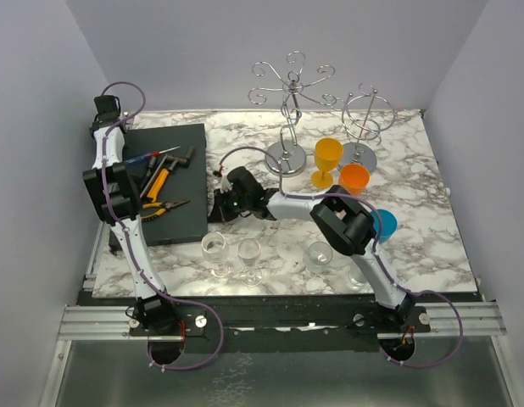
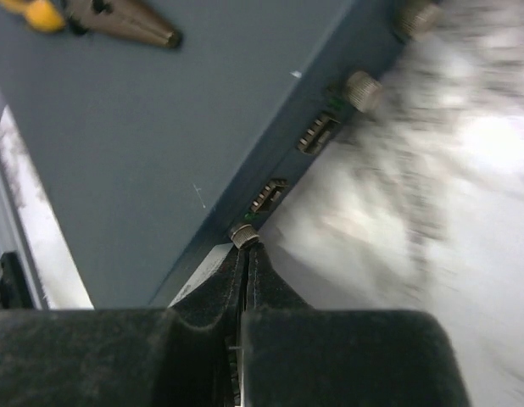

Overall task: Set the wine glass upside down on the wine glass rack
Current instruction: Adjust the distractor at the center of the board.

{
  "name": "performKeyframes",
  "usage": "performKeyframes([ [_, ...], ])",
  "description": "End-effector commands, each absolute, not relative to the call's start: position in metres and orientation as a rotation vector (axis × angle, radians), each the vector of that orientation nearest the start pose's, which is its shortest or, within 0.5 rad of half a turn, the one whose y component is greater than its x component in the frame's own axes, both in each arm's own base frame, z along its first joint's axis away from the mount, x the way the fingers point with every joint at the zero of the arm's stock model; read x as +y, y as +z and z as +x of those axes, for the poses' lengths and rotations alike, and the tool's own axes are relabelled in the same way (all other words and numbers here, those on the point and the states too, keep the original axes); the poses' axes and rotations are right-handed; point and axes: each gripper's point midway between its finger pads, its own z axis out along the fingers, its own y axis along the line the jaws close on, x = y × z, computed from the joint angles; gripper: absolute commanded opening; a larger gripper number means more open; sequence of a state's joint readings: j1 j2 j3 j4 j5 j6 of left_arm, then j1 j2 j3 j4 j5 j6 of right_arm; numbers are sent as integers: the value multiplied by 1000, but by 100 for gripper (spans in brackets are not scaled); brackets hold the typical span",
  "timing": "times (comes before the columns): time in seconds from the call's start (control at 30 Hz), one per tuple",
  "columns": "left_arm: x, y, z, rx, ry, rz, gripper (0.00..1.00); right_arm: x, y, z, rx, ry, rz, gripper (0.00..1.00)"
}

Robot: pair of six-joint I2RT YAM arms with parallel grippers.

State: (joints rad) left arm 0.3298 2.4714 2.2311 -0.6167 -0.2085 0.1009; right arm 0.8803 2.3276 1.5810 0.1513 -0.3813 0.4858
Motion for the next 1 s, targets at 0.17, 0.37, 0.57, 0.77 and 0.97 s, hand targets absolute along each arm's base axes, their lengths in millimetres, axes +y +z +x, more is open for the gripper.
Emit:
performKeyframes([
  [0.17, 129, 80, 559, 2500, 81, -210, 27, 523, -41, 227, 2444, 1159, -911, 0],
  [0.37, 120, 134, 552, 2421, 62, -173, 43, 485, -29, 261, 2456, 1066, -770, 0],
  [0.57, 69, 179, 534, 2376, -115, -70, 48, 434, 2, 306, 2432, 944, -656, 0],
  [0.77, 2, 186, 504, 2397, -274, 82, 49, 405, 47, 337, 2383, 855, -611, 0],
  [0.97, -63, 158, 474, 2458, -484, 200, 48, 384, 93, 351, 2330, 765, -562, 5],
])
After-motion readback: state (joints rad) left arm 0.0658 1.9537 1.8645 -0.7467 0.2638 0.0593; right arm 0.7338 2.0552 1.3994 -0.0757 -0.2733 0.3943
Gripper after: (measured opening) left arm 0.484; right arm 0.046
